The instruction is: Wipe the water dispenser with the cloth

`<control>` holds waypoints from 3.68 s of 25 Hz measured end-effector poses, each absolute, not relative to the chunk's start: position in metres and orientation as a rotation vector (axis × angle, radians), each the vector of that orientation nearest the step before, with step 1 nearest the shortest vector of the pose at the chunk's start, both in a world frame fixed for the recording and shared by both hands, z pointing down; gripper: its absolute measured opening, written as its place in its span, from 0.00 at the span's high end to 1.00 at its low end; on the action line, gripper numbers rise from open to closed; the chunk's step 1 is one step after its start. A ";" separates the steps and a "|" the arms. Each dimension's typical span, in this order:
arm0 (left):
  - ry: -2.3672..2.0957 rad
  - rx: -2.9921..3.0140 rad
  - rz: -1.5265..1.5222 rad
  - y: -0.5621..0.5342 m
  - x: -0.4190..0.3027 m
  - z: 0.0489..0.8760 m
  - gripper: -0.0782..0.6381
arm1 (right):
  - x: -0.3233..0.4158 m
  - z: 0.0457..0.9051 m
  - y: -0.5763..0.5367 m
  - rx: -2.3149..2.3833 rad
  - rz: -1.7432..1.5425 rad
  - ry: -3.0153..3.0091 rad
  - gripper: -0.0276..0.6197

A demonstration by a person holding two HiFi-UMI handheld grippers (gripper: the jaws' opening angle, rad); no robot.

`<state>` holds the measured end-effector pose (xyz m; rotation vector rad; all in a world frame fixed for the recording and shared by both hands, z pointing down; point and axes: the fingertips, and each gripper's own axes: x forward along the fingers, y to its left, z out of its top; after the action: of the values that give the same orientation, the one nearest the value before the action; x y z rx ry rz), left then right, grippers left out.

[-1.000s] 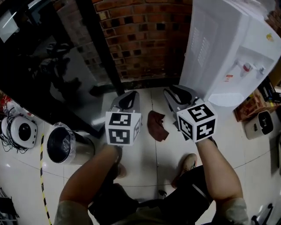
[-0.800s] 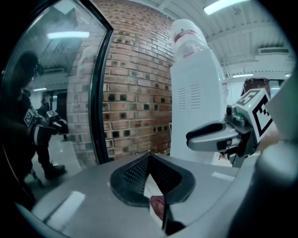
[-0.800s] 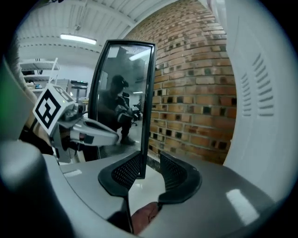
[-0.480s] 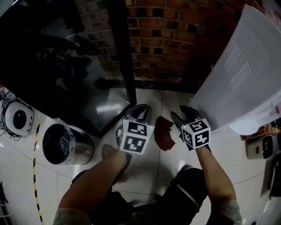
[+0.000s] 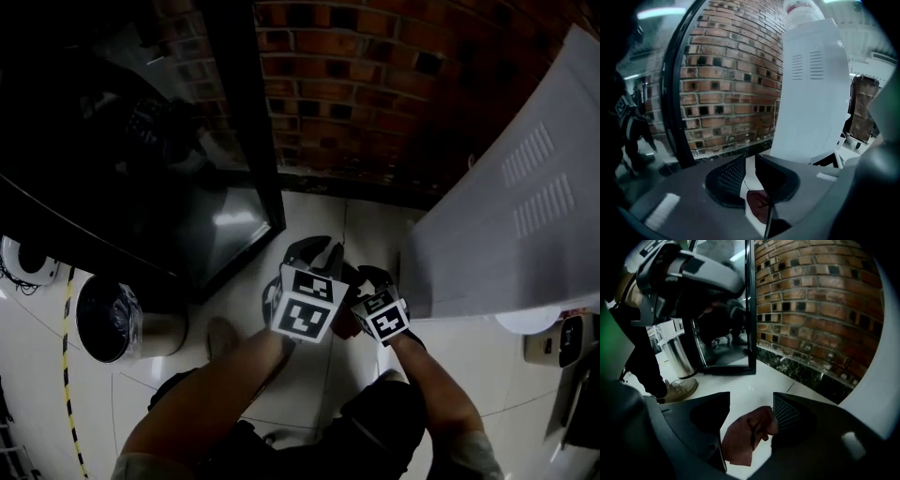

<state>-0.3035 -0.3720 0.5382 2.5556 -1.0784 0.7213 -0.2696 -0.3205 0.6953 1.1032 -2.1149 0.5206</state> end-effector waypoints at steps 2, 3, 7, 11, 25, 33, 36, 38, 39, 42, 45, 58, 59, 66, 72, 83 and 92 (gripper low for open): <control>-1.032 2.545 0.771 -0.365 -0.301 0.552 0.81 | -0.268 0.724 -0.316 1.072 0.563 -2.085 0.47; -1.016 2.537 0.798 -0.362 -0.304 0.557 0.81 | -0.268 0.738 -0.314 1.064 0.583 -2.071 0.46; -1.018 2.501 0.900 -0.362 -0.331 0.576 0.81 | -0.271 0.792 -0.310 1.000 0.637 -2.007 0.39; -1.068 2.475 0.911 -0.373 -0.352 0.575 0.81 | -0.272 0.833 -0.310 0.919 0.638 -1.936 0.37; -1.019 2.473 0.860 -0.370 -0.363 0.566 0.81 | -0.261 0.886 -0.286 0.802 0.626 -1.764 0.72; -1.117 2.582 0.753 -0.387 -0.354 0.524 0.83 | -0.240 0.815 -0.304 1.030 0.639 -1.830 0.86; -1.144 2.649 0.664 -0.391 -0.345 0.495 0.85 | -0.228 0.753 -0.325 1.168 0.533 -1.858 0.86; -1.166 2.685 0.626 -0.390 -0.344 0.477 0.89 | -0.224 0.708 -0.332 1.252 0.459 -1.868 0.86; -1.181 2.700 0.612 -0.390 -0.344 0.469 0.89 | -0.222 0.684 -0.335 1.292 0.413 -1.869 0.86; -1.231 2.693 0.553 -0.389 -0.348 0.448 0.89 | -0.214 0.604 -0.337 1.396 0.234 -1.862 0.86; -1.254 2.640 0.467 -0.386 -0.354 0.428 0.89 | -0.206 0.529 -0.330 1.476 0.055 -1.821 0.86; -1.294 2.886 0.259 -0.354 -0.315 0.333 0.89 | -0.197 0.275 -0.317 1.638 -0.561 -1.449 0.86; -1.295 2.900 0.256 -0.353 -0.311 0.332 0.89 | -0.193 0.259 -0.320 1.652 -0.590 -1.407 0.86; -1.239 3.002 0.211 -0.357 -0.293 0.310 0.89 | -0.166 0.142 -0.349 1.692 -0.782 -1.087 0.86; -1.212 2.974 0.182 -0.373 -0.297 0.313 0.89 | -0.139 0.090 -0.381 1.636 -0.824 -0.809 0.86; -1.203 2.943 0.166 -0.387 -0.302 0.318 0.89 | -0.076 0.099 -0.417 1.491 -0.642 -0.533 0.86; -1.209 2.909 0.170 -0.395 -0.310 0.325 0.89 | -0.070 0.151 -0.415 1.376 -0.565 -0.508 0.86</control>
<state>-0.3099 -0.3954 0.3246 2.9090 -1.2087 0.1699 -0.0703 -0.4148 0.1514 1.3762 -0.5079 -0.5654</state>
